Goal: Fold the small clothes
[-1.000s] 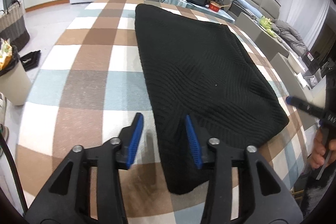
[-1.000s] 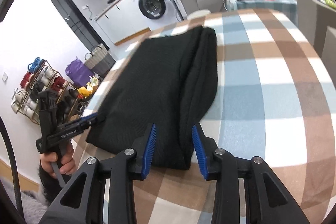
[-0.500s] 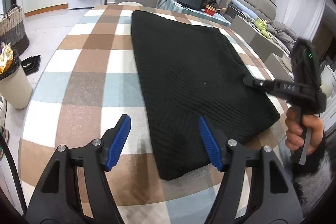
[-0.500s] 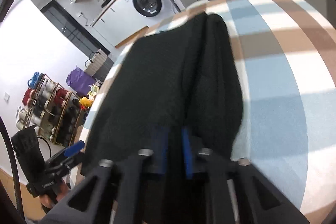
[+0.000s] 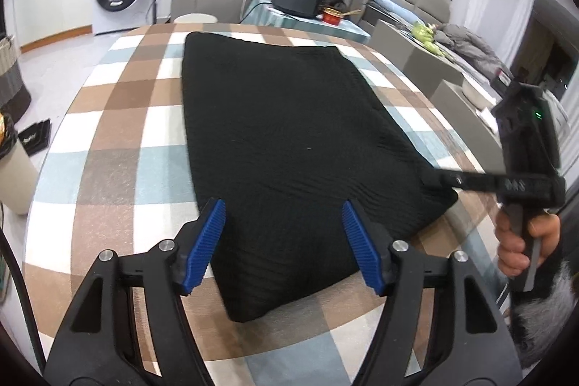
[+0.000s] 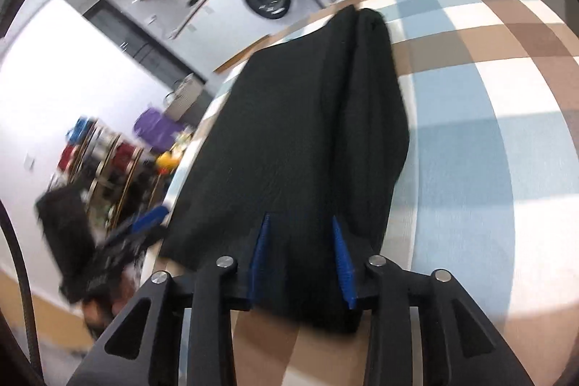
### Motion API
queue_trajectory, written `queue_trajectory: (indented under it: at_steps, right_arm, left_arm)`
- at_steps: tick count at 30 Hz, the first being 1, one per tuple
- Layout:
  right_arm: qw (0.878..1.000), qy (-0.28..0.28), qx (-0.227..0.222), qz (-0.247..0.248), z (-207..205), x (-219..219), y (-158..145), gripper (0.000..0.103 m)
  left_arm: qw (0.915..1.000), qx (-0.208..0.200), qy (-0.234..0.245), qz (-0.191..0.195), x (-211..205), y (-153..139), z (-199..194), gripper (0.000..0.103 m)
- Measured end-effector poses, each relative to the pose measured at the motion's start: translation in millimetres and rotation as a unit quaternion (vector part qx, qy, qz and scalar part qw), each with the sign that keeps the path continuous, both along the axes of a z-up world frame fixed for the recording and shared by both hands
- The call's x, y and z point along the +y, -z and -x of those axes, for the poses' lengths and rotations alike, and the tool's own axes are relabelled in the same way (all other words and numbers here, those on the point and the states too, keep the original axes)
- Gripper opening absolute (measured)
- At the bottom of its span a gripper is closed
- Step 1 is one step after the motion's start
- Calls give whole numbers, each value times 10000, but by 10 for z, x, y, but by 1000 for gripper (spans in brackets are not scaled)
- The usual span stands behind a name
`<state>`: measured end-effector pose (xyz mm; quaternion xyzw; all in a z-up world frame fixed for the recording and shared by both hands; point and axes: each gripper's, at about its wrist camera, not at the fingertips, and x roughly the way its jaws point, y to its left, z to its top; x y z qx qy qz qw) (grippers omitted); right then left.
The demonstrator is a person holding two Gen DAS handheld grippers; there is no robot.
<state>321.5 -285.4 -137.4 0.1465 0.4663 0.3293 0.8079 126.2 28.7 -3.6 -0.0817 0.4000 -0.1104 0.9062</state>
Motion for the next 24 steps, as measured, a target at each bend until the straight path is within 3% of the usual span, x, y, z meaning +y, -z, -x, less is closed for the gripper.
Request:
queue_trajectory:
  at_steps: [2, 4, 7, 12, 18, 20, 21, 22, 24]
  right_arm:
    - [9994, -51, -223, 275, 93, -14, 24, 33]
    - [9986, -160, -290, 420, 109, 47, 12, 11]
    - [9983, -126, -563, 46, 138, 32, -210, 10]
    - [9969, 442, -381, -525, 67, -90, -463, 10]
    - [9965, 296, -536, -571, 166, 11, -679, 10]
    - [9974, 344, -511, -373, 172, 3, -626, 10]
    - [9980, 408, -431, -196, 148, -17, -543, 11]
    - [9983, 483, -270, 152, 149, -40, -397, 14]
    - [9943, 564, -14, 901, 118, -52, -131, 20]
  left_arm:
    - [9999, 36, 164, 19, -103, 25, -17, 65]
    - [9995, 53, 303, 35, -191, 42, -36, 65]
    - [9986, 16, 503, -158, -335, 12, -17, 65]
    - [9945, -143, 986, -332, -552, -34, 105, 65]
    - [9872, -350, 1373, -736, -948, -45, 38, 64]
    - [9843, -452, 1512, -786, -1034, -25, 12, 47]
    - [9830, -419, 1619, -754, -1066, 2, 0, 26]
    - [9826, -357, 1665, -736, -1080, 28, -10, 12]
    - [9836, -182, 1686, -613, -1078, 127, -30, 10]
